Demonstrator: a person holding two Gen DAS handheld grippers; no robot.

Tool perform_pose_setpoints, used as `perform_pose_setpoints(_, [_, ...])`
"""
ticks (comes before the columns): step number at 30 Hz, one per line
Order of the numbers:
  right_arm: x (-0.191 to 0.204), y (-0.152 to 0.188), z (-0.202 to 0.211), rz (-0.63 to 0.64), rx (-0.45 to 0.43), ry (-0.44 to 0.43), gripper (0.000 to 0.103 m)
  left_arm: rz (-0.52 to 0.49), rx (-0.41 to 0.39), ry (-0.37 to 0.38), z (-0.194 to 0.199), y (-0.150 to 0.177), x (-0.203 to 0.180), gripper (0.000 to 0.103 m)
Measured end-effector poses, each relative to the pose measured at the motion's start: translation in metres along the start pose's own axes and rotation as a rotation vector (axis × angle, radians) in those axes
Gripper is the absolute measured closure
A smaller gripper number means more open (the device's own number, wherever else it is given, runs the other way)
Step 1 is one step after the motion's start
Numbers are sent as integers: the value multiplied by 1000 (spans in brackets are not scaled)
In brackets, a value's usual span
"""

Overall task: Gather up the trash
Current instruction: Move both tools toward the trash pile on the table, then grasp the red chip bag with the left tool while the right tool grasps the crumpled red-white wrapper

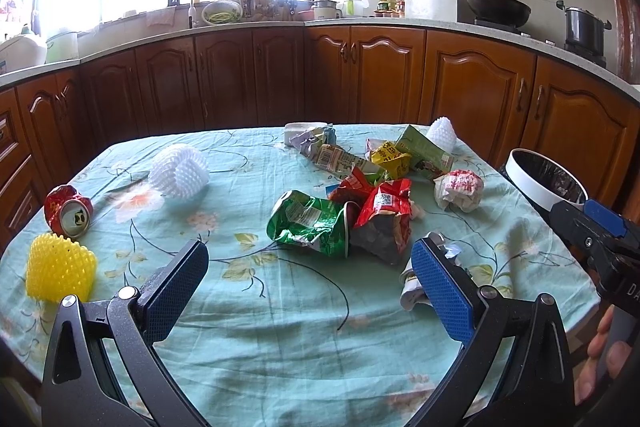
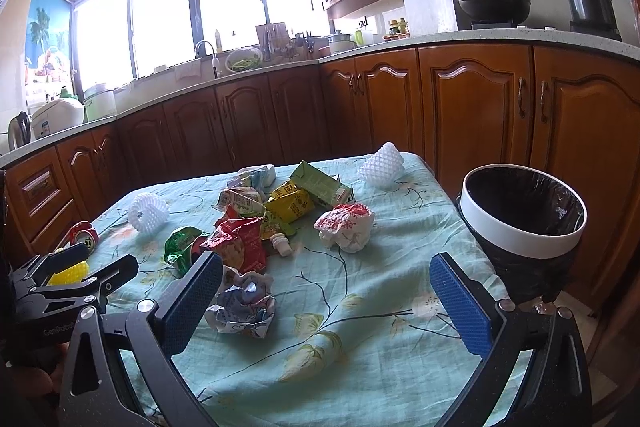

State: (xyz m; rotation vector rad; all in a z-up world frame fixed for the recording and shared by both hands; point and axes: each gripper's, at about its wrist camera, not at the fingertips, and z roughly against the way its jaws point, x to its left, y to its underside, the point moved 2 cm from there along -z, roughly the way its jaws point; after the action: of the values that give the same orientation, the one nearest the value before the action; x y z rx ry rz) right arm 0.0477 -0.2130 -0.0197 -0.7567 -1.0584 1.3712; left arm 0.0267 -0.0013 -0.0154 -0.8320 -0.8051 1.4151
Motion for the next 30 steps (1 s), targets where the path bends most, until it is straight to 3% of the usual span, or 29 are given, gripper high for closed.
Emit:
perform_pose_setpoints(13, [-8,-1,-14,-33,54,-37,0,-53,14,25,-13,-2,-7,0])
perform_pose_setpoints(19, [-19,-9,-31,-79,102,-85,0,-64,74,100,-29,-13,-16,5])
perform_pose_setpoints(21, [-23,-13,-40,-101,122,-98,1,-78,60,117,-35,-20,-22,8])
perform_pose_setpoints(30, [-45,-30,-95,-159,242,-120,18,-118,173,163,-77,-38,-41,20])
